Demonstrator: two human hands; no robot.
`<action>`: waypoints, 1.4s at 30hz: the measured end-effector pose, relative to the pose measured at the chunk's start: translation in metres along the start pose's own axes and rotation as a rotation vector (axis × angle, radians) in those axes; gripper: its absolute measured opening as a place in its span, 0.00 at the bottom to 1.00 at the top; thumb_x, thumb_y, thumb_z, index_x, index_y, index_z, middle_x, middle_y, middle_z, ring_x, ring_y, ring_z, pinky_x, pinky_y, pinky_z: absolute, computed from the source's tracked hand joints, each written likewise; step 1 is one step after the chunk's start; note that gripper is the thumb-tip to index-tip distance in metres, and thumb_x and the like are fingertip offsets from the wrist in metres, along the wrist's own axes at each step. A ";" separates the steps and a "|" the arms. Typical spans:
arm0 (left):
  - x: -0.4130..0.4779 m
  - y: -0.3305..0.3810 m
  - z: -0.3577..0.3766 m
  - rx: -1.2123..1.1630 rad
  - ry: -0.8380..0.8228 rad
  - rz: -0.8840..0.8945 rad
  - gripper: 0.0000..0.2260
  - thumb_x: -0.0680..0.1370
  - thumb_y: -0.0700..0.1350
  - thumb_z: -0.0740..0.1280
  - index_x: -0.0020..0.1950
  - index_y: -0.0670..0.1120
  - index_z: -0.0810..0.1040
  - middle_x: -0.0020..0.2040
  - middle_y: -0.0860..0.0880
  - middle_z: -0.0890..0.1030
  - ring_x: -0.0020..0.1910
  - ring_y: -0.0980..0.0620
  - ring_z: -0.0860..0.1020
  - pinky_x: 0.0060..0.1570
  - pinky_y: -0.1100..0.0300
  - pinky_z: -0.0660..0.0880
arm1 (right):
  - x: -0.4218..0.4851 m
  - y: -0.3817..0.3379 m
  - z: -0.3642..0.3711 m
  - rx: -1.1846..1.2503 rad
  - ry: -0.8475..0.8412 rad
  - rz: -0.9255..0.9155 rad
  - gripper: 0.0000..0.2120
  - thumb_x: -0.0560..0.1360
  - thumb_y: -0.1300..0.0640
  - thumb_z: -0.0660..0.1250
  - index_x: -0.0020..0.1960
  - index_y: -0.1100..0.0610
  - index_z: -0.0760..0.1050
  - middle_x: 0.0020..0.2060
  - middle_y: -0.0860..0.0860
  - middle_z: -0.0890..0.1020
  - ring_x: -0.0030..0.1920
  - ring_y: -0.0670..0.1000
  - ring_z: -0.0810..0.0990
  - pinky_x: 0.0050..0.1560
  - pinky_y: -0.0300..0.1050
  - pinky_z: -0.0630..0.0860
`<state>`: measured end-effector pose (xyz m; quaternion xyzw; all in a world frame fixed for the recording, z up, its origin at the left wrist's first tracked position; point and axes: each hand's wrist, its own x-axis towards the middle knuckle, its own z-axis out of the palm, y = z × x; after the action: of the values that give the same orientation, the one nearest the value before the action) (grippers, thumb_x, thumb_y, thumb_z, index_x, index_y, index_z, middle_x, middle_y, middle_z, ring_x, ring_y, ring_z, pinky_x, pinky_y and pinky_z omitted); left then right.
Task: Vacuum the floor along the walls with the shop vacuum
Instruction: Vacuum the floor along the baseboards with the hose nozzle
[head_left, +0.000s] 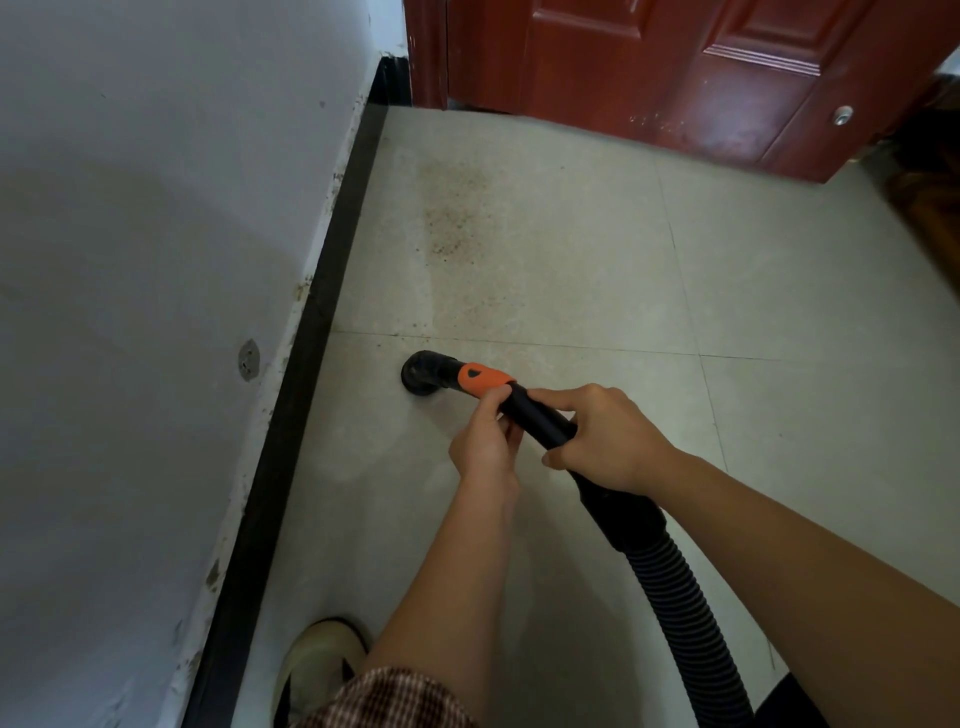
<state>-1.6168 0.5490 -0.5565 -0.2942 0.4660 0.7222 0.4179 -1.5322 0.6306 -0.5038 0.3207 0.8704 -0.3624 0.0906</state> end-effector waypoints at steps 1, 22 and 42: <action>-0.002 -0.002 0.002 -0.010 -0.005 -0.008 0.12 0.72 0.38 0.73 0.54 0.36 0.80 0.48 0.43 0.85 0.47 0.50 0.84 0.44 0.63 0.81 | -0.001 0.002 -0.003 -0.003 -0.004 0.010 0.35 0.67 0.62 0.75 0.69 0.40 0.73 0.35 0.41 0.78 0.37 0.45 0.79 0.35 0.35 0.73; 0.000 0.014 -0.025 0.015 0.029 0.060 0.09 0.74 0.40 0.71 0.52 0.39 0.80 0.47 0.45 0.85 0.39 0.55 0.85 0.37 0.65 0.79 | 0.005 -0.018 0.018 -0.031 -0.103 -0.109 0.35 0.70 0.60 0.74 0.73 0.42 0.70 0.50 0.52 0.83 0.45 0.53 0.79 0.47 0.46 0.78; -0.050 -0.056 0.006 -0.118 0.121 -0.042 0.07 0.69 0.38 0.75 0.44 0.40 0.80 0.33 0.48 0.85 0.32 0.54 0.84 0.27 0.66 0.77 | -0.034 0.032 -0.037 -0.010 -0.168 0.106 0.36 0.60 0.61 0.80 0.64 0.39 0.78 0.33 0.39 0.80 0.36 0.44 0.81 0.37 0.36 0.75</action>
<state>-1.5442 0.5505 -0.5376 -0.3710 0.4406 0.7206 0.3859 -1.4828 0.6565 -0.4826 0.3342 0.8434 -0.3782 0.1841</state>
